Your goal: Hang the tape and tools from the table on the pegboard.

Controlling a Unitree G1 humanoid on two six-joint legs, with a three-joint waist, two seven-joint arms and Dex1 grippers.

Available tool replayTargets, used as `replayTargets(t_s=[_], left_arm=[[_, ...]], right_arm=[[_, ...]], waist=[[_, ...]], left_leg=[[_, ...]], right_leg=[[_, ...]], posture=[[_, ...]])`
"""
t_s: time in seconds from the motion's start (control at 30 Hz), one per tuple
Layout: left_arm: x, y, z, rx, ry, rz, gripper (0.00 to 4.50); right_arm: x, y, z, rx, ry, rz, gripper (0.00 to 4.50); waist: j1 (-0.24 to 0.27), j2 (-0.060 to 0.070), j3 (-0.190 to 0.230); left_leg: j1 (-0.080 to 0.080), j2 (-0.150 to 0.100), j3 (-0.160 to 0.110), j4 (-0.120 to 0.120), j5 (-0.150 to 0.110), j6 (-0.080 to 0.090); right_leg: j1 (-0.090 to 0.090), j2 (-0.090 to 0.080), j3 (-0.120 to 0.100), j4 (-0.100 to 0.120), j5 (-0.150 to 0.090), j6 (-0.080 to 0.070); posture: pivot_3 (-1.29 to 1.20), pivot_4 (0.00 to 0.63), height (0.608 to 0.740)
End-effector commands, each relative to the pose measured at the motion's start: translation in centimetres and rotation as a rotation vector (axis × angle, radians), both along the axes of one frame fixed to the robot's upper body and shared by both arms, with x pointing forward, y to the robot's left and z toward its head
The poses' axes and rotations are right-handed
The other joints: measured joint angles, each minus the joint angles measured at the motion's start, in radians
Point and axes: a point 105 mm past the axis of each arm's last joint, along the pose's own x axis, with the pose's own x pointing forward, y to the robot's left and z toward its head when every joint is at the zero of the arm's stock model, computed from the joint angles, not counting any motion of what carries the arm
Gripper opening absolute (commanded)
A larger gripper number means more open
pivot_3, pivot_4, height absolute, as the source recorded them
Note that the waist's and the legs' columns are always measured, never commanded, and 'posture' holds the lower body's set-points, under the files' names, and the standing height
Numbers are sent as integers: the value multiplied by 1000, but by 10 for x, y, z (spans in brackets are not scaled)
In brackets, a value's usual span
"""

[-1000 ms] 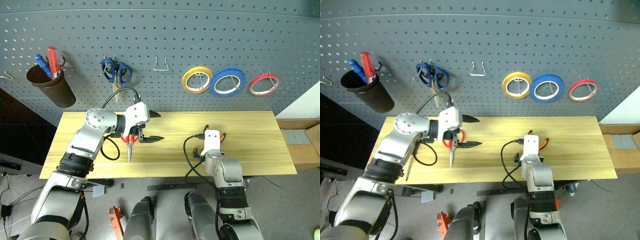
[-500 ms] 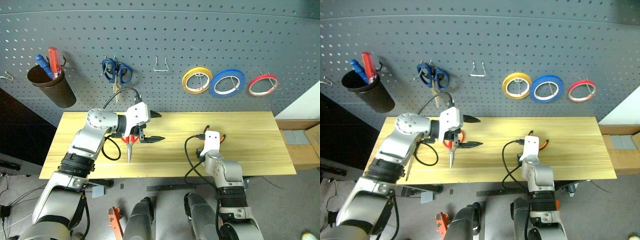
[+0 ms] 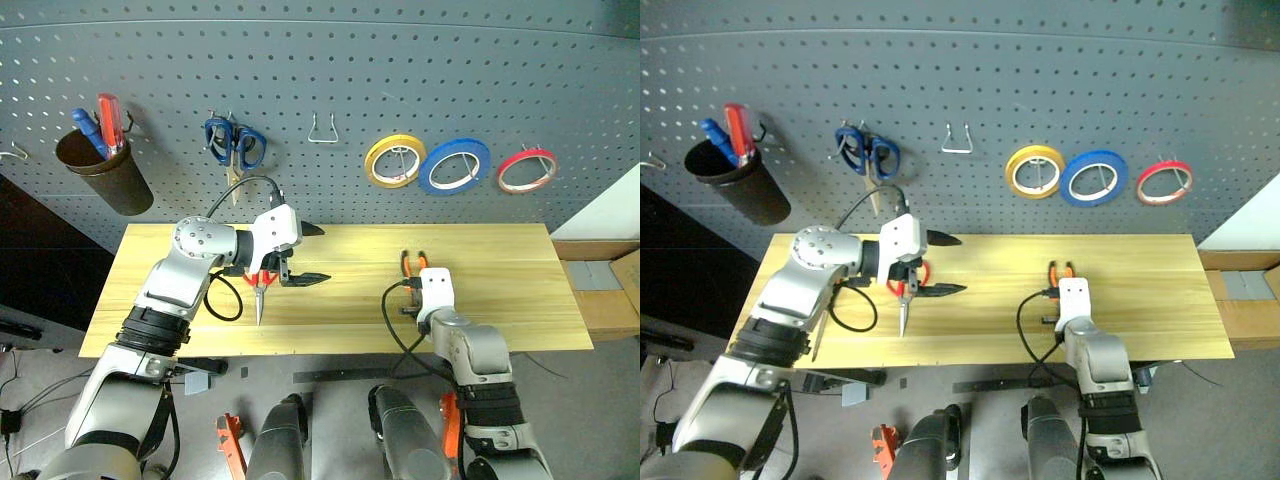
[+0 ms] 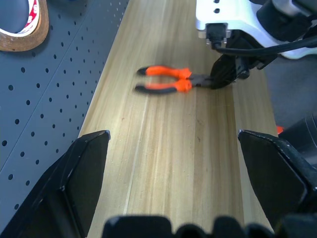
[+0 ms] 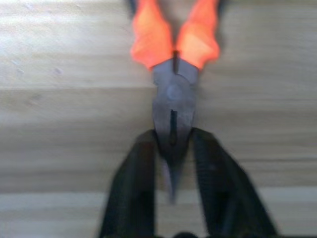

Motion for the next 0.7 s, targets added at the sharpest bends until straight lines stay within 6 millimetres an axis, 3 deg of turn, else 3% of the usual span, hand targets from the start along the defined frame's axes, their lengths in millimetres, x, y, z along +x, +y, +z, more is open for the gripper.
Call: replayTargets(t_s=[0.03, 0.2, 0.27, 0.43, 0.57, 0.7], left_arm=[[-4, -3, 8, -13, -24, -22, 4459], [-4, -4, 6, -15, -19, -23, 4459], [-4, -5, 6, -18, -18, -24, 4459], [-4, -5, 7, -22, -15, -23, 4459], [-3, -3, 8, -27, -11, -16, 4459], [-1, -1, 9, -31, -9, -10, 4459]], right_arm=[[-11, -20, -8, -18, 62, -17, 2239], [-14, -33, -1, -56, 65, 33, 3950], [-11, -29, 8, -60, 35, 89, 4459], [-1, -2, 39, -14, -70, 211, 4459], [7, 7, 51, 27, -103, 209, 4459], [31, 2, 52, -19, -126, 151, 4459]], waist=[[0, 0, 0], [-1, 0, 0], [-1, 0, 0], [-7, 0, 0], [-9, 0, 0], [-10, 0, 0]], left_leg=[[0, 0, 0, 0, 0, 0], [0, 0, 0, 0, 0, 0], [0, -1, 0, 0, 0, 0], [0, -1, 1, 0, 0, 0], [0, -1, 0, 0, 0, 0], [0, -1, 0, 0, 0, 0]], right_leg=[[0, 0, 0, 0, 0, 0], [0, 0, 0, 0, 0, 0], [0, 0, 0, 0, 0, 0], [0, 1, 0, 0, 0, 0], [0, 1, 0, 0, 0, 0], [-1, 0, 0, 0, 0, 0]], posture=[[-177, 297, 740], [-185, 300, 740], [-185, 300, 740], [-185, 302, 740], [-188, 303, 740], [-188, 303, 740]])
